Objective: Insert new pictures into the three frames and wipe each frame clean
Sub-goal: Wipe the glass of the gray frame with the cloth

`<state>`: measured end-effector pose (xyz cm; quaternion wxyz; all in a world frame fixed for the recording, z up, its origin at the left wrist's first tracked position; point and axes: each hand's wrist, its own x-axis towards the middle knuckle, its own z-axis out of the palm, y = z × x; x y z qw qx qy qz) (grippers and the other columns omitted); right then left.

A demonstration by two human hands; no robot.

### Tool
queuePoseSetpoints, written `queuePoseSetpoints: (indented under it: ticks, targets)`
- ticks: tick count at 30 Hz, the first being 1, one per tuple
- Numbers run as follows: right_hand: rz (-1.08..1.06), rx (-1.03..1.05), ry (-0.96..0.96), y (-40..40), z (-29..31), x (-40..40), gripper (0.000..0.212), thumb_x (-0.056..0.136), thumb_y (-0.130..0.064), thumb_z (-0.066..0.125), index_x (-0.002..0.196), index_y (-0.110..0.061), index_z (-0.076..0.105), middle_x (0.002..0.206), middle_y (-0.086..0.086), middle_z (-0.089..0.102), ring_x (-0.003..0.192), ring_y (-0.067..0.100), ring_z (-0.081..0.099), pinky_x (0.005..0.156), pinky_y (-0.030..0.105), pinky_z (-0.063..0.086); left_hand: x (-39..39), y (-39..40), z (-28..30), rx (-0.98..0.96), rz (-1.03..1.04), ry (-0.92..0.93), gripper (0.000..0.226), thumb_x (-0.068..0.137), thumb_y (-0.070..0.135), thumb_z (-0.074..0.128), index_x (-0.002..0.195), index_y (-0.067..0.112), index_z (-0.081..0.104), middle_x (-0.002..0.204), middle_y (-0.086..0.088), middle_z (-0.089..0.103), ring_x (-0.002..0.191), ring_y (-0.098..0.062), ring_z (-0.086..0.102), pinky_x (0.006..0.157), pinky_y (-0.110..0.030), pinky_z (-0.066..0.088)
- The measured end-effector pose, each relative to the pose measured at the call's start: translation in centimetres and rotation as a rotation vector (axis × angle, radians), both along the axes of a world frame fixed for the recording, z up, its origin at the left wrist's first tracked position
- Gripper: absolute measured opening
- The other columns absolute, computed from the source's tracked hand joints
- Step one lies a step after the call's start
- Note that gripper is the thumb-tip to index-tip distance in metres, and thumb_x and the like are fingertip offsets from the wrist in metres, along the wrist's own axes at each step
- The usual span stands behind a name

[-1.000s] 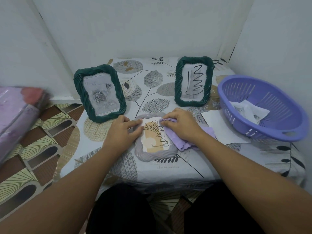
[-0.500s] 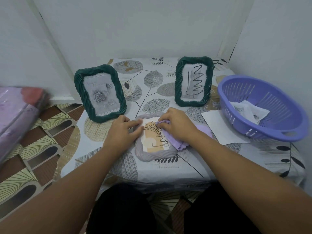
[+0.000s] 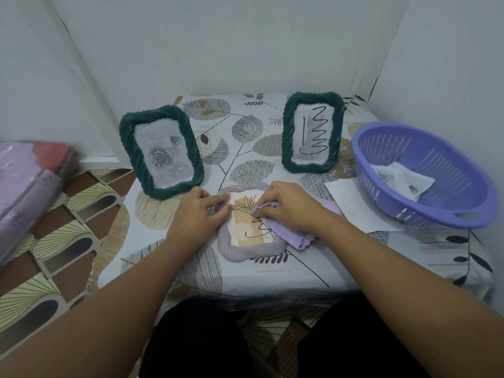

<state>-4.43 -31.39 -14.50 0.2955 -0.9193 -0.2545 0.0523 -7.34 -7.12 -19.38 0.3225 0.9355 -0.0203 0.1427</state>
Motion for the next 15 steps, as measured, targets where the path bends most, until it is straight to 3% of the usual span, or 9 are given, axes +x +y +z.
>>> queuePoseSetpoints:
  ticks: [3, 6, 11, 15]
  targets:
    - [-0.053, 0.000, -0.047, 0.4, -0.2, 0.3, 0.022, 0.090, -0.045, 0.073, 0.105, -0.030, 0.080, 0.096, -0.002, 0.057, 0.089, 0.012, 0.053, 0.077, 0.031, 0.043, 0.1, 0.0, 0.0, 0.001, -0.002, -0.011, 0.039, 0.085, 0.057, 0.067, 0.117, 0.036, 0.076, 0.094, 0.003, 0.050, 0.092, -0.019, 0.053, 0.083, -0.035, 0.045]
    - [-0.104, 0.018, -0.083, 1.2, -0.5, 0.3, 0.023, 0.092, -0.043, 0.072, 0.107, -0.027, 0.080, 0.091, -0.006, 0.051, 0.087, 0.011, 0.049, 0.073, 0.030, 0.036, 0.1, -0.1, -0.1, -0.002, -0.005, -0.019, 0.039, 0.084, 0.054, 0.069, 0.117, 0.035, 0.077, 0.094, 0.001, 0.051, 0.090, -0.020, 0.053, 0.082, -0.033, 0.043]
    - [0.001, -0.043, -0.039, 0.3, 0.4, 0.0, 0.017, 0.091, -0.042, 0.073, 0.104, -0.032, 0.080, 0.095, -0.005, 0.056, 0.089, 0.010, 0.051, 0.073, 0.027, 0.034, 0.1, -0.1, 0.0, 0.004, 0.002, -0.003, 0.032, 0.088, 0.047, 0.074, 0.118, 0.037, 0.075, 0.095, 0.004, 0.049, 0.093, -0.018, 0.052, 0.084, -0.033, 0.042]
    - [-0.159, 0.068, -0.089, -0.8, 1.0, 0.2, 0.025, 0.094, -0.046, 0.068, 0.106, -0.027, 0.079, 0.095, -0.003, 0.057, 0.083, 0.006, 0.051, 0.070, 0.024, 0.037, -0.1, -0.2, 0.2, 0.000, -0.002, 0.007, 0.034, 0.088, 0.048, 0.072, 0.120, 0.037, 0.074, 0.096, 0.004, 0.050, 0.095, -0.017, 0.050, 0.086, -0.034, 0.043]
